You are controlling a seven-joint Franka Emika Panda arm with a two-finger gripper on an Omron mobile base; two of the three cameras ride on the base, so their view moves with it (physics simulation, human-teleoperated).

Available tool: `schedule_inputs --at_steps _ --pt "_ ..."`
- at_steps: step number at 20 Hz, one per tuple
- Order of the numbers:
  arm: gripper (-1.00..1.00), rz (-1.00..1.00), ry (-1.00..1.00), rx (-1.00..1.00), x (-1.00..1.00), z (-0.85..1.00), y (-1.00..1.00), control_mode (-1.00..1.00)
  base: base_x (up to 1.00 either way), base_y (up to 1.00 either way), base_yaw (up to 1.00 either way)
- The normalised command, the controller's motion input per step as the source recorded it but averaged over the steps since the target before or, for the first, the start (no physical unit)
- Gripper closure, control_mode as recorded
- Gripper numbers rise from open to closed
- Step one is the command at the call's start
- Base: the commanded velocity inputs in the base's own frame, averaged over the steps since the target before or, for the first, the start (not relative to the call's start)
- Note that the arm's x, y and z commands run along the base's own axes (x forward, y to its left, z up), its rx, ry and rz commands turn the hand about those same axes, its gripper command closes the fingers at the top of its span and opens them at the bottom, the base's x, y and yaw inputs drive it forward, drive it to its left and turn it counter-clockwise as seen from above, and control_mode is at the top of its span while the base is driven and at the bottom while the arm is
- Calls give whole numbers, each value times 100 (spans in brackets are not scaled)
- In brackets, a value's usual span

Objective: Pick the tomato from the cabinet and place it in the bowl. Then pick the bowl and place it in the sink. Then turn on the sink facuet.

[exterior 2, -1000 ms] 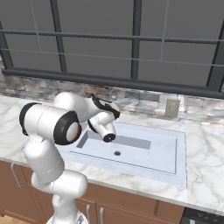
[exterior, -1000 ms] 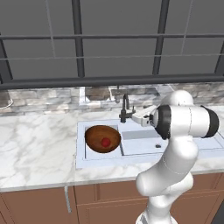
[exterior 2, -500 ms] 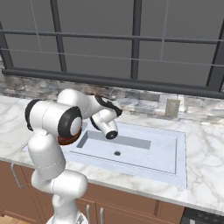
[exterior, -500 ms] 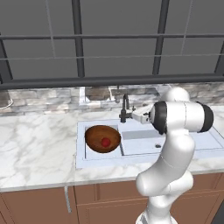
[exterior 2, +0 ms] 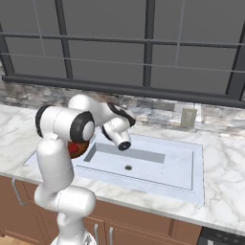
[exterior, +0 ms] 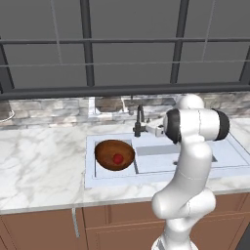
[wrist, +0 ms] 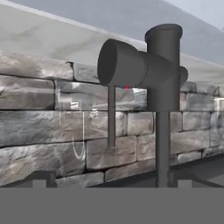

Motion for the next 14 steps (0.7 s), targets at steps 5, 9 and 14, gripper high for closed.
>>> schedule_inputs --at_steps 5,9,14 --pt "-100 0 0 3 6 -27 -14 -100 0 0 0" --pt "-100 0 0 7 0 0 -28 -100 0 0 0" --pt "-100 0 0 5 0 0 -7 -100 0 0 0"
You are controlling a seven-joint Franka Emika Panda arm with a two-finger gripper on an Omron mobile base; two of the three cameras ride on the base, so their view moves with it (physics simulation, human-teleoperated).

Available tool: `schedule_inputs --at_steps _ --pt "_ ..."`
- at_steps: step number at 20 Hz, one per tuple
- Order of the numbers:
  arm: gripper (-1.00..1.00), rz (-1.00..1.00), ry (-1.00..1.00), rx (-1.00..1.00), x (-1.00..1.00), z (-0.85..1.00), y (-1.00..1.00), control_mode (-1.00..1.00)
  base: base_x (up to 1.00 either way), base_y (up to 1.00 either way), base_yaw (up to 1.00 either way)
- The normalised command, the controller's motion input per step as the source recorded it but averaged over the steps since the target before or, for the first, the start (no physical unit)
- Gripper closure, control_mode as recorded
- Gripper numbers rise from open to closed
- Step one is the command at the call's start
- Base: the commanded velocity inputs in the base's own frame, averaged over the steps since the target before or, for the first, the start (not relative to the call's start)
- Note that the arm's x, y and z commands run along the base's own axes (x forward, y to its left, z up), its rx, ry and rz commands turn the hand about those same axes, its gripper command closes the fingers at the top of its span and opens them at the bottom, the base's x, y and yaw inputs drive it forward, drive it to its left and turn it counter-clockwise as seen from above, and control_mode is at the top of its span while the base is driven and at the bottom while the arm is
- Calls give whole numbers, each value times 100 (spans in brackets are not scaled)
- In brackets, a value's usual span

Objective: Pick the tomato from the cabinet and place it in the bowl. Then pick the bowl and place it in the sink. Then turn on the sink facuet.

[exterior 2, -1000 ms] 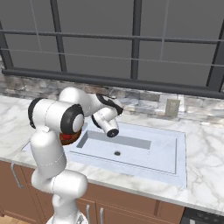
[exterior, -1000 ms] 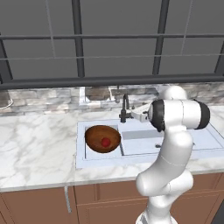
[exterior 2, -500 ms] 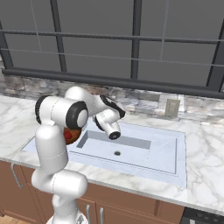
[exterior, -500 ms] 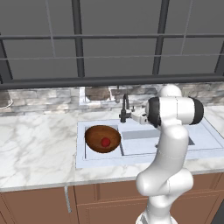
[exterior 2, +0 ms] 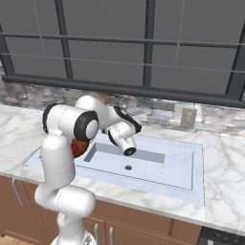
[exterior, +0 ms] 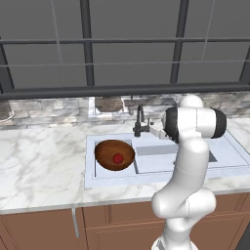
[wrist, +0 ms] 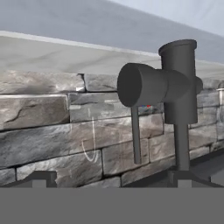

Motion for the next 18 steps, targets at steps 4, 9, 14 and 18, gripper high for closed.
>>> schedule_inputs --at_steps 4,9,14,18 --pt "-100 0 0 0 -1 0 29 -100 0 0 0" --pt "-100 0 0 0 2 0 33 -100 0 0 0" --pt "-100 0 0 0 34 -1 4 -100 0 0 0" --pt "-100 0 0 0 42 -16 0 -100 0 0 0"
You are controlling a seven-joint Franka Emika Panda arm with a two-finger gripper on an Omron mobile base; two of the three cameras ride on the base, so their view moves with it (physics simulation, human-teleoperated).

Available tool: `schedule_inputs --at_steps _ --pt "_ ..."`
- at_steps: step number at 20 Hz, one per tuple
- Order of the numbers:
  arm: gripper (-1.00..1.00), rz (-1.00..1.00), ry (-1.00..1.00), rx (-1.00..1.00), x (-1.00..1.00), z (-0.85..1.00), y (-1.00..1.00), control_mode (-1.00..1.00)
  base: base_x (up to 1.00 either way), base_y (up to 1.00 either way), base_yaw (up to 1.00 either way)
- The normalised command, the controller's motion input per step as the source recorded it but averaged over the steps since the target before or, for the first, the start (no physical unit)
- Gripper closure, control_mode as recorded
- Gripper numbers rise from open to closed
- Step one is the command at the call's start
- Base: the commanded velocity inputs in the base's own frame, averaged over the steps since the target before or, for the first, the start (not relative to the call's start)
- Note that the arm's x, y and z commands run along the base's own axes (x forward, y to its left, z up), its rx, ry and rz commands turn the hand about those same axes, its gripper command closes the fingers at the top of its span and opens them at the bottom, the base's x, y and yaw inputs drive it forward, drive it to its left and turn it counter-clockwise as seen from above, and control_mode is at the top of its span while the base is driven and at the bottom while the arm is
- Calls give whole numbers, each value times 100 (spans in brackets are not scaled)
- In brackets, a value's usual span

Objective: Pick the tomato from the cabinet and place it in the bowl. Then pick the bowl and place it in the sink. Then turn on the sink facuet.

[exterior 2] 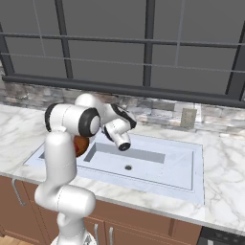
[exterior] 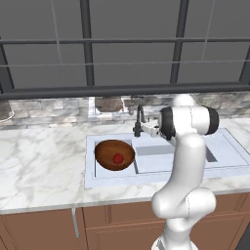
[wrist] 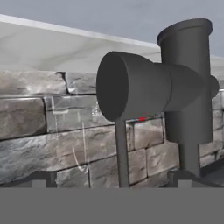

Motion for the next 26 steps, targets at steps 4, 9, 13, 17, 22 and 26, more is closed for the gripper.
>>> schedule_inputs --at_steps 4,9,13,17,22,26 --pt "-100 0 0 0 38 -19 0 -100 0 0 0" --pt "-100 0 0 1 33 -14 -3 -100 0 0 0" --pt "-100 0 0 3 38 -5 -16 -100 0 0 0" --pt "100 0 0 6 23 0 -22 -100 0 0 0" --pt "100 -3 0 9 4 0 -41 -100 0 0 0" --pt "100 -12 0 6 0 -4 -51 -100 0 0 0"
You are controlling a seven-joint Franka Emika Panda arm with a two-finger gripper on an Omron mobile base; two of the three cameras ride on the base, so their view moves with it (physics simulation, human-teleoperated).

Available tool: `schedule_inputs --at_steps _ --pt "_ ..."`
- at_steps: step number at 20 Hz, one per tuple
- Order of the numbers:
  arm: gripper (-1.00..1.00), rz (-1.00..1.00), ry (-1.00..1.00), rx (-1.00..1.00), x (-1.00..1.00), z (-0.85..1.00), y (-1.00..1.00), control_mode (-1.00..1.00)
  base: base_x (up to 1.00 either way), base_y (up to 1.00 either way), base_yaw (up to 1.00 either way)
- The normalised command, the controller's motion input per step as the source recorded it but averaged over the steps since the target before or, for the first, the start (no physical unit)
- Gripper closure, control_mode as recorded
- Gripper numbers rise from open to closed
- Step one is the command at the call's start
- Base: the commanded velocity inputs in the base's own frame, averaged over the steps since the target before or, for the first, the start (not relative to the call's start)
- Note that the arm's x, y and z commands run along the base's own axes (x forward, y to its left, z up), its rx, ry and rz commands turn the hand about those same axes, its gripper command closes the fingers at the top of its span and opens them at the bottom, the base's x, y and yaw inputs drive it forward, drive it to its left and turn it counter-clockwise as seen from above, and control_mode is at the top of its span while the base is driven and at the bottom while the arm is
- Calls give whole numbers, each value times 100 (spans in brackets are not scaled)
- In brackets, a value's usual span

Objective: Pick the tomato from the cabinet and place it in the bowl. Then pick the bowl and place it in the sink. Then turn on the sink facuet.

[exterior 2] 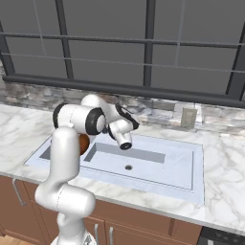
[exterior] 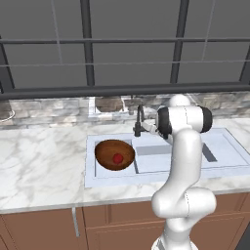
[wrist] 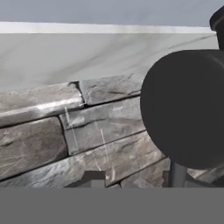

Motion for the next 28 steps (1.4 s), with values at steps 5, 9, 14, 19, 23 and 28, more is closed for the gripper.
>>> schedule_inputs --at_steps 5,9,14,19,23,28 --pt "100 -13 1 3 0 -18 -49 -100 0 0 0" --pt "100 -14 0 3 0 -28 -61 -100 0 0 0" --pt "100 -13 2 2 0 -42 -60 -100 0 0 0" --pt "100 -11 3 1 0 -49 -64 -100 0 0 0" --pt "100 -9 2 3 -1 -49 -70 -100 0 0 0" --pt "100 -8 0 3 -7 -46 -71 -100 0 0 0"
